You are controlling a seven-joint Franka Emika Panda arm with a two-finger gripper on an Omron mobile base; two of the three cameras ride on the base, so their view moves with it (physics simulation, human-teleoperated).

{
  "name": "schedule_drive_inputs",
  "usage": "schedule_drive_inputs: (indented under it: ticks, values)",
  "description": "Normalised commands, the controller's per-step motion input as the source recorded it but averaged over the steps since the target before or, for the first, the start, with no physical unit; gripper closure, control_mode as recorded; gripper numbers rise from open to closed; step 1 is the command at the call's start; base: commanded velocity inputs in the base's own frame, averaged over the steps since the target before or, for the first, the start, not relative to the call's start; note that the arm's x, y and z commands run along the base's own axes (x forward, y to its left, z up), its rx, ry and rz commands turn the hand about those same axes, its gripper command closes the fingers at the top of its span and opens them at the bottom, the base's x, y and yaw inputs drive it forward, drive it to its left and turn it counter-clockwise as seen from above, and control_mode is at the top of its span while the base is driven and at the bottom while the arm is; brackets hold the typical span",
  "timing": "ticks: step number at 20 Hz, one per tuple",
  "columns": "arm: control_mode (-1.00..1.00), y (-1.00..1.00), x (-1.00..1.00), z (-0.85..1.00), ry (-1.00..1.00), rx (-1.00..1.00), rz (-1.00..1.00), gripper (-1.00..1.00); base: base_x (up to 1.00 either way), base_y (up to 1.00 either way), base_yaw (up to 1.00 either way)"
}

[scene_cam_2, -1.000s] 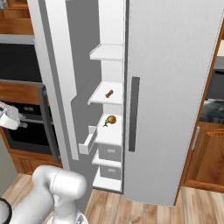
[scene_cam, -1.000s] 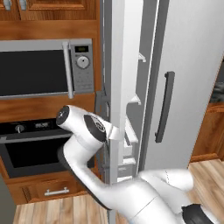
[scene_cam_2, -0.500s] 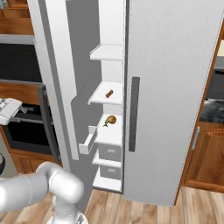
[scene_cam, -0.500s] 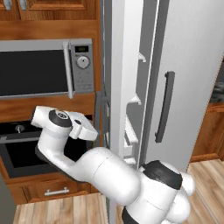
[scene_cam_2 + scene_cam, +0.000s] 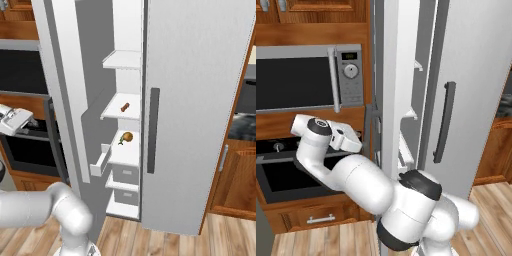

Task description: Store the kebab skewer in the freezer for long-term storage. Close the freezer door after placing the cooked food.

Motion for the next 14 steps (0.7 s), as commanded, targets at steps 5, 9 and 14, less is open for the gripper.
schedule_drive_inputs:
  ticks: [5, 9, 14]
  values:
    - [-1.00, -0.24, 0.16, -0.16, 0.00, 0.00, 0.03, -1.00, 0.00, 0.00, 0.00]
    - [-1.00, -0.36, 0.02, -0.08, 0.00, 0.00, 0.02, -1.00, 0.00, 0.00, 0.00]
    - [-1.00, -0.35, 0.02, -0.08, 0.00, 0.00, 0.01, -1.00, 0.00, 0.00, 0.00]
